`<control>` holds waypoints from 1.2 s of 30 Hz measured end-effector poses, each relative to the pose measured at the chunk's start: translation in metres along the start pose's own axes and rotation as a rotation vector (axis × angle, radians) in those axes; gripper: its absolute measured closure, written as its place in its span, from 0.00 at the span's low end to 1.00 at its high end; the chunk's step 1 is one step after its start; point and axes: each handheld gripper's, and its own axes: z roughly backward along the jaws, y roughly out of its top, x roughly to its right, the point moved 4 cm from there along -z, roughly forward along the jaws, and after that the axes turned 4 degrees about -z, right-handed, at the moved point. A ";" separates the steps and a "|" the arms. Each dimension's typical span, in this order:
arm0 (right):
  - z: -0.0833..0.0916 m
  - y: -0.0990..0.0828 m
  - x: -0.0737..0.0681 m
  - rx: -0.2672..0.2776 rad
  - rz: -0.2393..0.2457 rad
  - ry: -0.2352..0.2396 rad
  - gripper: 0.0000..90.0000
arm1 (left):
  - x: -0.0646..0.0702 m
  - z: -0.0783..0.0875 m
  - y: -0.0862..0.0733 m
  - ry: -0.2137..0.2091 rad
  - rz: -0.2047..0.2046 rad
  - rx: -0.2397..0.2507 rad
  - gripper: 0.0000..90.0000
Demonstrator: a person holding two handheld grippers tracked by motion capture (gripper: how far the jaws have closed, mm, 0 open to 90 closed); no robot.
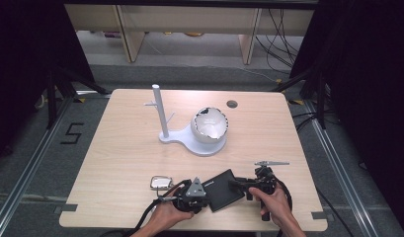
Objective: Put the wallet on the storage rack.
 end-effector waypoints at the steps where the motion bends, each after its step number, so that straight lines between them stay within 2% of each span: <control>1: 0.000 0.000 0.000 0.005 -0.005 -0.005 0.65 | 0.001 -0.001 0.000 -0.002 0.019 0.018 0.91; 2: 0.000 0.000 0.002 0.008 -0.006 -0.018 0.68 | 0.000 0.000 0.000 -0.001 0.006 0.004 0.91; 5: 0.002 0.000 0.000 0.016 0.001 -0.039 0.78 | 0.001 0.000 0.000 -0.006 0.002 0.004 0.91; 6: 0.002 0.000 0.000 0.016 0.001 -0.039 0.78 | 0.001 0.000 0.000 -0.006 0.002 0.004 0.91; 7: 0.004 0.002 0.000 0.038 0.063 -0.028 0.81 | 0.001 0.000 0.000 -0.008 0.002 0.003 0.91; 10: 0.006 0.003 -0.004 0.056 0.076 -0.017 0.84 | 0.001 0.000 0.000 -0.012 0.003 0.006 0.90; 11: 0.007 0.004 -0.005 0.077 0.118 -0.011 0.86 | 0.002 0.000 0.000 -0.011 0.006 0.004 0.86; 12: 0.007 0.004 -0.005 0.077 0.118 -0.011 0.86 | 0.002 0.000 0.000 -0.011 0.006 0.004 0.85; 13: 0.007 0.005 -0.006 0.076 0.109 -0.013 0.86 | 0.005 -0.001 0.001 -0.011 0.026 0.023 0.85; 15: 0.009 0.007 -0.011 0.085 0.141 0.010 0.88 | 0.004 0.001 0.001 -0.029 -0.010 -0.010 0.75; 16: 0.009 0.007 -0.011 0.085 0.141 0.010 0.88 | 0.004 0.001 0.001 -0.029 -0.010 -0.010 0.73; 17: 0.010 0.007 -0.012 0.088 0.149 0.017 0.88 | 0.007 -0.001 0.003 -0.023 0.029 0.019 0.73; 18: 0.011 0.006 -0.016 0.082 0.114 0.018 0.89 | 0.007 0.001 0.003 -0.020 0.011 0.008 0.68; 19: 0.011 0.007 -0.015 0.085 0.138 0.020 0.89 | 0.006 0.001 0.003 0.000 0.015 0.013 0.64; 20: 0.010 0.007 -0.016 0.083 0.127 0.021 0.90 | 0.005 0.003 0.003 0.005 0.009 0.012 0.62; 21: 0.011 0.008 -0.018 0.083 0.136 0.043 0.90 | 0.005 0.004 0.004 0.002 0.022 0.014 0.60; 23: 0.012 0.009 -0.020 0.080 0.148 0.042 0.90 | 0.004 0.006 0.004 0.000 0.053 0.035 0.58; 24: 0.013 0.011 -0.019 0.092 0.180 0.039 0.90 | 0.004 0.009 0.004 -0.007 0.051 0.030 0.57; 25: 0.013 0.011 -0.019 0.092 0.180 0.039 0.90 | 0.004 0.009 0.004 -0.007 0.051 0.030 0.56; 28: 0.015 0.013 -0.024 0.093 0.197 0.040 0.91 | 0.005 0.017 0.005 -0.003 0.060 0.035 0.53; 29: 0.015 0.014 -0.025 0.095 0.196 0.041 0.91 | 0.004 0.021 0.004 0.009 0.045 0.031 0.52; 30: 0.016 0.014 -0.028 0.096 0.192 0.041 0.91 | 0.006 0.023 0.004 0.008 0.063 0.054 0.52; 31: 0.017 0.014 -0.030 0.093 0.190 0.045 0.91 | 0.006 0.026 0.003 0.007 0.053 0.047 0.51; 32: 0.019 0.016 -0.031 0.096 0.219 0.046 0.92 | 0.006 0.034 0.002 0.005 0.060 0.052 0.49; 33: 0.019 0.016 -0.031 0.096 0.219 0.046 0.92 | 0.006 0.034 0.002 0.005 0.060 0.052 0.49; 34: 0.020 0.018 -0.035 0.099 0.240 0.045 0.92 | 0.006 0.039 0.002 0.007 0.069 0.067 0.49; 35: 0.022 0.017 -0.039 0.081 0.207 0.051 0.92 | 0.003 0.046 0.000 0.016 0.071 0.076 0.49; 36: 0.022 0.020 -0.038 0.104 0.234 0.054 0.92 | 0.003 0.051 -0.001 0.027 0.080 0.088 0.48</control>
